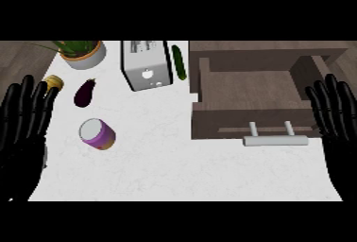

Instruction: Pick up the can, place it into the drawer and close the drawer

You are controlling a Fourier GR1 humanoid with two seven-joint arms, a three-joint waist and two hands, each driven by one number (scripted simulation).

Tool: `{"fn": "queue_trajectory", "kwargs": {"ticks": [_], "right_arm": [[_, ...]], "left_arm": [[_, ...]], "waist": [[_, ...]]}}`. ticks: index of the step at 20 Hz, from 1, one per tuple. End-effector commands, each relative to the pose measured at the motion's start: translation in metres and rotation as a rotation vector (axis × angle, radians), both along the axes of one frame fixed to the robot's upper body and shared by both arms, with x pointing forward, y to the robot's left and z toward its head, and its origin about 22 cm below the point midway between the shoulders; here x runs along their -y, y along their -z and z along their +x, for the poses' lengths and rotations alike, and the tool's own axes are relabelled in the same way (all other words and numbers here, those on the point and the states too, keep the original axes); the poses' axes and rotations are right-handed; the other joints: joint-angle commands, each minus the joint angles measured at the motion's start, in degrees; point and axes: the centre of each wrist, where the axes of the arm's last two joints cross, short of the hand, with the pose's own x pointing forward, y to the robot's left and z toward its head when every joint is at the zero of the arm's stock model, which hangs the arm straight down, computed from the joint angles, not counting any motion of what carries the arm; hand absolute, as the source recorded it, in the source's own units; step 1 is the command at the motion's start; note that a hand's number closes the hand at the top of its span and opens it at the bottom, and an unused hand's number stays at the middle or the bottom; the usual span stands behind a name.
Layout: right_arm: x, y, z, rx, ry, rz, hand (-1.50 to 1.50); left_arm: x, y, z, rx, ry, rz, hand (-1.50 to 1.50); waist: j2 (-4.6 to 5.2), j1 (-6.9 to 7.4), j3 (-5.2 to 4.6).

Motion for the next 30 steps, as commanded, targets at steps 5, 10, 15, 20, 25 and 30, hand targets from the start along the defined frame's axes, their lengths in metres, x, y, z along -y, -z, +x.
{"fn": "queue_trajectory", "kwargs": {"ticks": [5,10,15,20,25,30], "right_arm": [[0.005,0.007,-0.009,0.017,0.07,0.089,-1.5],[0.02,0.031,-0.003,-0.257,0.238,0.124,-1.5],[0.026,0.018,-0.001,-0.256,0.245,0.135,-1.5],[0.018,0.028,-0.006,-0.26,0.257,0.13,-1.5],[0.031,0.025,-0.005,-0.261,0.242,0.122,-1.5],[0.048,0.019,-0.011,-0.245,0.264,0.114,-1.5]], "left_arm": [[-0.005,0.004,-0.006,-0.014,-0.448,-0.034,-1.5],[-0.018,0.042,-0.023,-0.351,-0.711,-0.209,-1.5],[0.0,0.015,-0.025,-0.382,-0.764,-0.254,-1.5],[0.006,0.015,-0.031,-0.375,-0.769,-0.242,-1.5],[-0.001,0.022,-0.012,-0.397,-0.749,-0.25,-1.5],[0.004,0.047,0.023,-0.436,-0.766,-0.25,-1.5]], "waist": [[1.54,0.54,-0.75],[1.79,1.16,-0.83],[1.64,0.74,-0.83],[1.63,0.7,-0.87],[1.65,0.67,-0.87],[1.72,0.38,-0.89]]}}
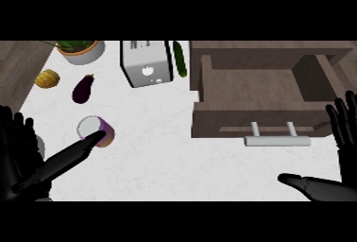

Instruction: Pick up the can, place it into the drawer and close the drawer

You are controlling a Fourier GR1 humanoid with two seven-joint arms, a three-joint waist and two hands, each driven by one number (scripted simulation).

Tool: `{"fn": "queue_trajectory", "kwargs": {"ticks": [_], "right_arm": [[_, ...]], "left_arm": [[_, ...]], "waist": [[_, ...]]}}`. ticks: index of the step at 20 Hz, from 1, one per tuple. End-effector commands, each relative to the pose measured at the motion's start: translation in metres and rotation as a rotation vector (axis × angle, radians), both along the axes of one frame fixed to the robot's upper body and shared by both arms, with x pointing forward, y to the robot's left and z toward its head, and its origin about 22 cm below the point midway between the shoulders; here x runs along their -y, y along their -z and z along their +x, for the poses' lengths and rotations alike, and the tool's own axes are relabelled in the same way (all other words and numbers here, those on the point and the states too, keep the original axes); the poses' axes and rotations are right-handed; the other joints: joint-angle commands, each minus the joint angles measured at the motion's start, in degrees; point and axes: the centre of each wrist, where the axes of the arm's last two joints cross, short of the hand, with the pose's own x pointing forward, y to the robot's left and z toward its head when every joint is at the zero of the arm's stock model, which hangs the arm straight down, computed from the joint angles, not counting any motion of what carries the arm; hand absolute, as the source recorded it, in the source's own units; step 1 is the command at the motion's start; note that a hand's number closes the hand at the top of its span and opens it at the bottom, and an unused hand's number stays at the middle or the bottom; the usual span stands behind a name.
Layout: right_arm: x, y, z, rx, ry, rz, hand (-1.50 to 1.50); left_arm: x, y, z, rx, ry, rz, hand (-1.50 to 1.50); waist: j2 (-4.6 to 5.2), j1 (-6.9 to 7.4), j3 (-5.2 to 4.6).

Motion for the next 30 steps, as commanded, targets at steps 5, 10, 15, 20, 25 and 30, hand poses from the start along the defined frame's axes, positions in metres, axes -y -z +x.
{"fn": "queue_trajectory", "kwargs": {"ticks": [5,10,15,20,25,30], "right_arm": [[0.009,-0.005,0.008,0.014,0.011,0.002,-1.5],[0.025,-0.005,-0.014,0.021,0.008,-0.011,-1.5],[0.015,-0.012,-0.041,0.024,0.03,-0.006,-1.5],[0.018,0.005,-0.023,0.014,0.001,-0.036,-1.5],[0.017,0.004,-0.038,0.025,0.013,-0.016,-1.5],[0.02,-0.016,-0.029,0.025,0.018,-0.007,-1.5]], "left_arm": [[0.012,0.049,0.026,-0.072,-0.003,-0.015,-1.5],[0.025,0.081,0.026,-0.102,-0.02,-0.002,-1.5],[-0.007,0.099,0.025,-0.118,-0.044,-0.025,-1.5],[-0.011,0.127,0.021,-0.124,-0.097,-0.034,-1.5],[-0.017,0.158,0.027,-0.143,-0.114,-0.061,-1.5],[-0.005,0.194,0.012,-0.168,-0.106,-0.068,-1.5]], "waist": [[0.04,0.03,-0.01],[0.01,-0.13,-0.01],[-0.03,-0.12,-0.02],[0.01,0.07,-0.01],[0.01,-0.14,-0.02],[0.02,-0.03,-0.03]]}}
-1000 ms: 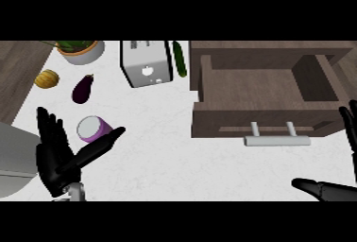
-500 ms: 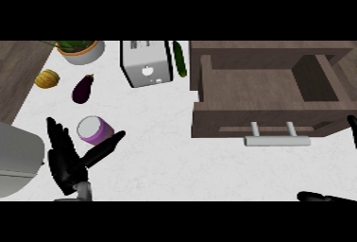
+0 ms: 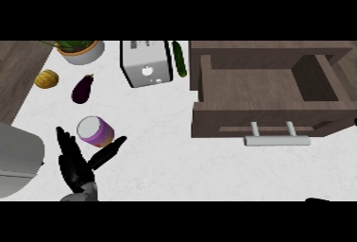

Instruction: Pick up the can, place it into the drawer and close the drawer

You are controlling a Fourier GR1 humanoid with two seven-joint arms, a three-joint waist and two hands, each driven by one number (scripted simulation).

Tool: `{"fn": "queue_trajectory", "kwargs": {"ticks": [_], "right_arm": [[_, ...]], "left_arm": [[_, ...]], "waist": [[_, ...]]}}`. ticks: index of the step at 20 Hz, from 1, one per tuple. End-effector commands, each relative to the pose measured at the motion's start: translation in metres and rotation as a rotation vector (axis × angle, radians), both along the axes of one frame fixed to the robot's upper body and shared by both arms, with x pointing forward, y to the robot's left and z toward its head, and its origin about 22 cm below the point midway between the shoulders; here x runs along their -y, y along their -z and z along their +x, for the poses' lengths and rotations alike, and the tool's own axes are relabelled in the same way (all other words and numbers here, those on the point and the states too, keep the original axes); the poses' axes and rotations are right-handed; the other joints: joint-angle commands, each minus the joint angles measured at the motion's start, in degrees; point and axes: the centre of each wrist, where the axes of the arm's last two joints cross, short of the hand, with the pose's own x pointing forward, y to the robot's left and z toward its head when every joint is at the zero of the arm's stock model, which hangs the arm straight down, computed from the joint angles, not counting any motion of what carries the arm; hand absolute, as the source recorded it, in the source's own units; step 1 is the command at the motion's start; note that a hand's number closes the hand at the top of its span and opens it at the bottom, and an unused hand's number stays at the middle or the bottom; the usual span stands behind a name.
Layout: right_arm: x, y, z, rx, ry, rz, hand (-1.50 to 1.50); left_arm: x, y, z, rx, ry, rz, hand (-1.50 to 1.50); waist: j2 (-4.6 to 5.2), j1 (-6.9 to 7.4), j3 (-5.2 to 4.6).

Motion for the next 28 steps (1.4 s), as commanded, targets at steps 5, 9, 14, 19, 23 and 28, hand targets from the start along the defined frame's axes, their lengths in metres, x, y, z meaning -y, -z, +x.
{"fn": "queue_trajectory", "kwargs": {"ticks": [5,9,14,19,23,28], "right_arm": [[0.011,-0.004,-0.013,-0.002,0.012,-0.025,-1.5],[0.004,-0.015,0.017,0.002,0.012,-0.028,-1.5],[0.01,-0.003,0.006,0.01,0.006,-0.018,-1.5],[0.012,-0.016,0.008,0.012,0.002,-0.018,-1.5],[0.026,-0.023,0.005,0.012,-0.004,-0.033,-1.5],[0.003,-0.02,-0.004,0.014,0.004,-0.024,-1.5]], "left_arm": [[-0.012,0.038,0.005,-0.008,-0.007,-0.044,-1.5],[-0.011,0.045,0.013,-0.026,-0.038,-0.031,-1.5],[-0.031,0.065,0.018,-0.006,-0.05,-0.065,-1.5],[-0.034,0.065,0.023,0.017,-0.014,-0.043,-1.5],[-0.042,0.065,0.038,0.011,0.015,-0.039,-1.5],[-0.037,0.06,0.048,0.025,0.117,-0.05,-1.5]], "waist": [[0.01,-0.08,0.02],[0.05,0.16,0.01],[0.12,-0.15,-0.01],[0.08,-0.06,0.0],[0.17,-0.43,-0.02],[0.12,-0.43,-0.02]]}}
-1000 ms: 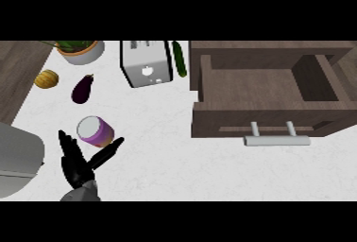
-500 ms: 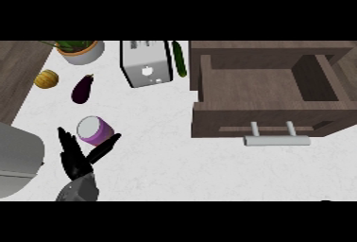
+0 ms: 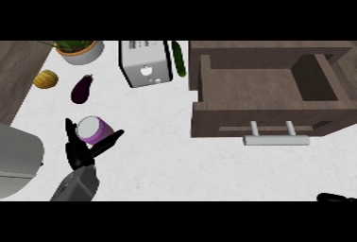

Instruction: Pick up the can, place it into the drawer and close the drawer

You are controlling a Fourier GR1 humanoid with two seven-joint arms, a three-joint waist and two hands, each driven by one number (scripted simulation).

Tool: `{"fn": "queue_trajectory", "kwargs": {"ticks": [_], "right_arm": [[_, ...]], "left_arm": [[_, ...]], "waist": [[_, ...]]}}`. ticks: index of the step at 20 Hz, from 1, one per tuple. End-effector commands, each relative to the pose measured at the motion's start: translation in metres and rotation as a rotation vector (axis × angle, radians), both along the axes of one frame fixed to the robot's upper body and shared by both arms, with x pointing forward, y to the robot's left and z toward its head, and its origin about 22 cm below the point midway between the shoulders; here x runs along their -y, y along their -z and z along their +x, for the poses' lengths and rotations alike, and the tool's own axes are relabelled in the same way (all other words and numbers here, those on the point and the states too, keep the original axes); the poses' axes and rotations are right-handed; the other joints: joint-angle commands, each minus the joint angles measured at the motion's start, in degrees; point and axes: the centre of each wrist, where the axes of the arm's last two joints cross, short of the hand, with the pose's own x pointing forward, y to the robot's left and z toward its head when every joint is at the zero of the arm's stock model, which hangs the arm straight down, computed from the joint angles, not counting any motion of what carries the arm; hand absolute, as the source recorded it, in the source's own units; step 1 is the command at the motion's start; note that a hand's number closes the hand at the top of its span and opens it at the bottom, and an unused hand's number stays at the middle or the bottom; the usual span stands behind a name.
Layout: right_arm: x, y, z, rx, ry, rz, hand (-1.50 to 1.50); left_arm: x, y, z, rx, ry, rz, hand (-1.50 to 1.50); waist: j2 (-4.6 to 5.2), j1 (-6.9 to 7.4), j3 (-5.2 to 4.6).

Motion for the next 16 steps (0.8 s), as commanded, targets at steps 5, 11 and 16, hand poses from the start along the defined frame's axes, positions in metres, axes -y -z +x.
{"fn": "queue_trajectory", "kwargs": {"ticks": [5,11,16], "right_arm": [[-0.007,-0.003,-0.007,-0.01,0.0,0.004,-1.5],[0.003,0.001,-0.017,0.027,0.014,-0.008,-1.5],[0.015,0.002,0.002,0.019,0.018,-0.021,-1.5]], "left_arm": [[-0.014,-0.007,0.018,0.068,0.115,-0.065,1.5],[-0.027,-0.025,0.039,0.142,0.142,-0.031,1.5],[0.018,-0.032,0.058,0.145,0.398,-0.031,1.5]], "waist": [[0.06,-0.18,-0.02],[0.16,-0.79,-0.03],[0.0,-0.42,0.06]]}}
